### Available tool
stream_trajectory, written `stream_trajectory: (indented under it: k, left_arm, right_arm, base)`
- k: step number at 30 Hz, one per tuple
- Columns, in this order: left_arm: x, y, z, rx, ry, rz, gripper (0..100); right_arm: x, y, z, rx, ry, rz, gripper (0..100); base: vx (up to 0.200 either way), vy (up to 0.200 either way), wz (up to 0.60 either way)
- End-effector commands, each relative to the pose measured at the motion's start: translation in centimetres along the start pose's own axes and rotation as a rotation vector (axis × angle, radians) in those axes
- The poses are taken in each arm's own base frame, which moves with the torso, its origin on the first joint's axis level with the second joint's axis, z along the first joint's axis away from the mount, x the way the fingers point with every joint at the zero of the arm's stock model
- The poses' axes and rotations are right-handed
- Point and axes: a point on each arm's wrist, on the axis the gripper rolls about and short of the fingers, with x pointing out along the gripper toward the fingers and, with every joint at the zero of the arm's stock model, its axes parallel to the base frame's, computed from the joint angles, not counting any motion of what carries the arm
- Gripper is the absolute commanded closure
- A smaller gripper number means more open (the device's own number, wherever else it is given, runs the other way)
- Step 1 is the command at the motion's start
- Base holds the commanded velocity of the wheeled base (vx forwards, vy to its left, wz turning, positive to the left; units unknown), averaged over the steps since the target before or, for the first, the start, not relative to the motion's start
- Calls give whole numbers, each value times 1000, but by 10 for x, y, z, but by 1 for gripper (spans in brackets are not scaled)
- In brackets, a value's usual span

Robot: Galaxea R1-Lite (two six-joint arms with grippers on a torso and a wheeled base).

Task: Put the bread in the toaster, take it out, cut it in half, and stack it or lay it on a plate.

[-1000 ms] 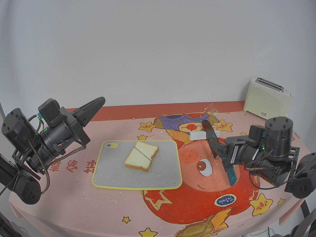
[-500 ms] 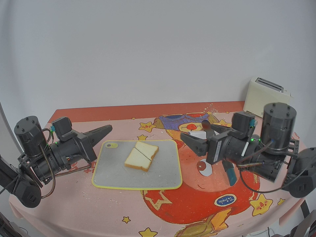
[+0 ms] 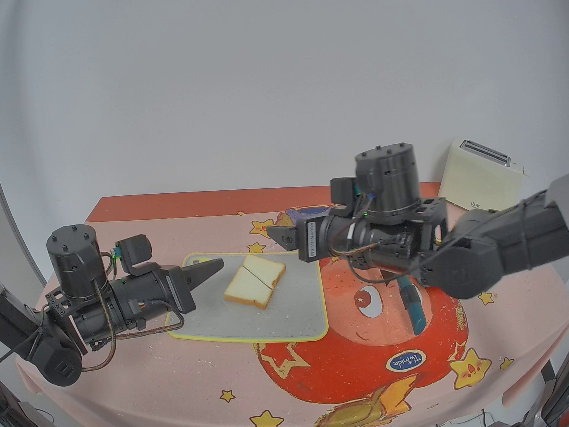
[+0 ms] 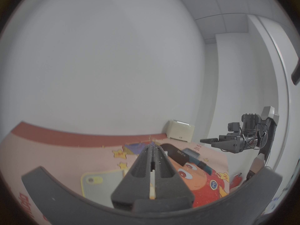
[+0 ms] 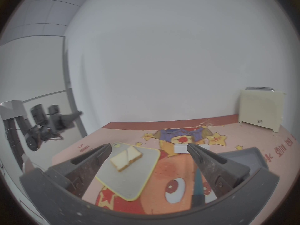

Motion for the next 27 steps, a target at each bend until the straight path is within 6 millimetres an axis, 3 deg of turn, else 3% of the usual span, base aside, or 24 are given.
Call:
stream_trajectory:
  k: [1, 7, 17, 27]
  left_arm:
    - [2, -2, -9, -50, 51, 13, 100]
    - [4, -5, -20, -59, 107, 15, 100]
    - [12, 7, -36, -86, 182, 87, 100]
    - [12, 8, -48, -92, 226, 110, 100]
  right_arm:
    - [57, -10, -22, 6, 104, -58, 100]
    - [69, -9, -17, 5, 143, -72, 100]
    - [89, -5, -45, -14, 201, -73, 100]
    - [94, -4, -57, -24, 230, -95, 100]
  base:
    - [0, 0, 0]
    - [0, 0, 0]
    - [0, 0, 0]
    - [0, 0, 0]
